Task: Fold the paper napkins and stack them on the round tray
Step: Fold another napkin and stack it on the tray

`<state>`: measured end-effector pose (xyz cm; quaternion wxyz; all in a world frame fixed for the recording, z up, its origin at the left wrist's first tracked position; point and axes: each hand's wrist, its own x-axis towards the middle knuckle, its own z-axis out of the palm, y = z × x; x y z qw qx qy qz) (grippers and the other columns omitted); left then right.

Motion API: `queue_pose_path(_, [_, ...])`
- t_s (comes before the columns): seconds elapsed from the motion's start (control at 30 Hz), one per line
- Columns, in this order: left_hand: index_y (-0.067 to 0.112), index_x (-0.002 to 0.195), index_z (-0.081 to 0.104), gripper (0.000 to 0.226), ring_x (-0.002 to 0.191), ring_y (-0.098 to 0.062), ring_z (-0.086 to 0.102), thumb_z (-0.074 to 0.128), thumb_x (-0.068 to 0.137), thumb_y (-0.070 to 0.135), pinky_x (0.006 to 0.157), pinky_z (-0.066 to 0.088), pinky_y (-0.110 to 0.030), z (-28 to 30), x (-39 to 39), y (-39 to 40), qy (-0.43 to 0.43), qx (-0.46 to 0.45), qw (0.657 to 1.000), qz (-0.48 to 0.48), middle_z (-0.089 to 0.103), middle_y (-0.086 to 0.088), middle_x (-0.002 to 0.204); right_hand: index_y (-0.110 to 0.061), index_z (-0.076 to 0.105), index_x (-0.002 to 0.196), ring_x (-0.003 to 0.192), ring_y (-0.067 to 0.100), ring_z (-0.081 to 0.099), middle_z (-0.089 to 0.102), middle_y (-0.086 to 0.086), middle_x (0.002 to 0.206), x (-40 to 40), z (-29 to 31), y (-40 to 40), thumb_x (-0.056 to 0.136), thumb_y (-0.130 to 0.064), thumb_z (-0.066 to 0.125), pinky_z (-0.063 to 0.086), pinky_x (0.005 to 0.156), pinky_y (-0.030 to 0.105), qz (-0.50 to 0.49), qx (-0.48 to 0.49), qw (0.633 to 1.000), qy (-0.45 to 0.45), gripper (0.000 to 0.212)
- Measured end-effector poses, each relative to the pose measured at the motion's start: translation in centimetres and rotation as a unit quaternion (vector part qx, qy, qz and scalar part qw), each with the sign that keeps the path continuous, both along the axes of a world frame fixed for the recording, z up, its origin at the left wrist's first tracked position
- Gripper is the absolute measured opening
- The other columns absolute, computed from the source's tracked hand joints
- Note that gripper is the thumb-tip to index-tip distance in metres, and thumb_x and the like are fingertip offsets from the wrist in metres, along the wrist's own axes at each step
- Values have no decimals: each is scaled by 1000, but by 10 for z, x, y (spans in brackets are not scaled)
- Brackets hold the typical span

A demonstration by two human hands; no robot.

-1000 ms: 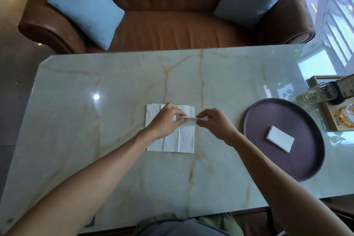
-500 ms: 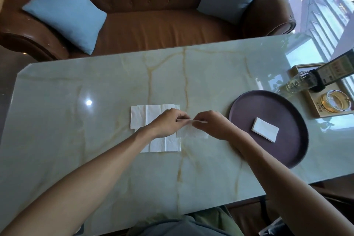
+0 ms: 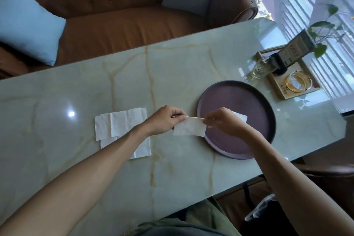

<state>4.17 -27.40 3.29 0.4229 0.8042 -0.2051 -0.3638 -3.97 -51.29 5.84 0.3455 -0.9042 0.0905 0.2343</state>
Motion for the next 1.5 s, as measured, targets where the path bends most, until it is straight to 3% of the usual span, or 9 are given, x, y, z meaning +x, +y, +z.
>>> queue_pose_path(0.13, [21,100,77,16,83,-3,65,63,99,28,81,53,-30,-4,0,-43,11,-12,999,-38,76,9,91,-15,78,101,87,15,69,77,3,92,-25,-14,-50,91,-27,73,48,76,21,-110,113,987,32,17])
queue_pose_path(0.23, [21,100,77,15,84,-1,64,63,99,26,80,50,-23,-5,0,-78,13,-13,996,-89,74,11,91,-20,64,132,117,6,64,71,-4,124,-39,-30,-72,80,-42,82,48,101,26,-197,275,938,79,59])
queue_pose_path(0.47, [16,101,76,17,85,-6,63,63,99,26,83,51,-31,-26,3,-149,41,-9,992,-119,77,-3,97,-1,74,105,93,22,64,72,9,97,-55,-62,-105,89,-16,75,48,87,38,-274,347,895,59,22])
queue_pose_path(0.57, [15,104,75,15,85,-5,67,67,96,25,83,53,-27,-41,2,-170,70,-18,995,-72,77,0,97,-3,77,104,96,23,72,78,8,104,-58,-74,-118,89,-13,75,54,89,38,-334,351,873,52,18])
queue_pose_path(0.73, [5,109,67,20,83,-18,69,73,90,6,65,59,-21,-71,-4,-200,147,12,985,91,71,-14,97,-8,77,108,94,18,74,79,8,105,-55,-95,-135,89,-10,71,57,89,36,-401,317,858,47,20])
queue_pose_path(0.87, [4,102,69,13,86,-23,69,73,90,2,77,63,-34,-93,-8,-218,180,37,972,145,69,-20,97,-9,78,104,83,15,74,80,5,97,-50,-110,-142,88,-7,69,59,73,27,-439,295,847,60,18])
queue_pose_path(1.03, [21,87,72,10,83,-27,73,78,81,14,84,62,-47,-116,-7,-229,121,88,975,165,70,-3,82,-4,71,89,70,19,70,72,11,85,-45,-125,-150,88,-8,67,54,61,27,-471,257,839,90,5])
queue_pose_path(1.23, [17,93,75,10,77,-13,64,77,83,18,74,49,-24,-123,-9,-235,50,127,982,132,74,-2,87,7,66,96,61,18,70,71,13,75,-45,-142,-156,88,-15,63,56,61,34,-427,159,880,132,24])
queue_pose_path(1.5, [15,87,69,7,70,-13,61,74,86,21,64,44,-22,-129,-11,-237,8,147,984,101,66,4,73,-8,64,76,69,31,72,74,10,73,-44,-140,-151,79,-29,60,58,65,40,-394,48,907,140,22])
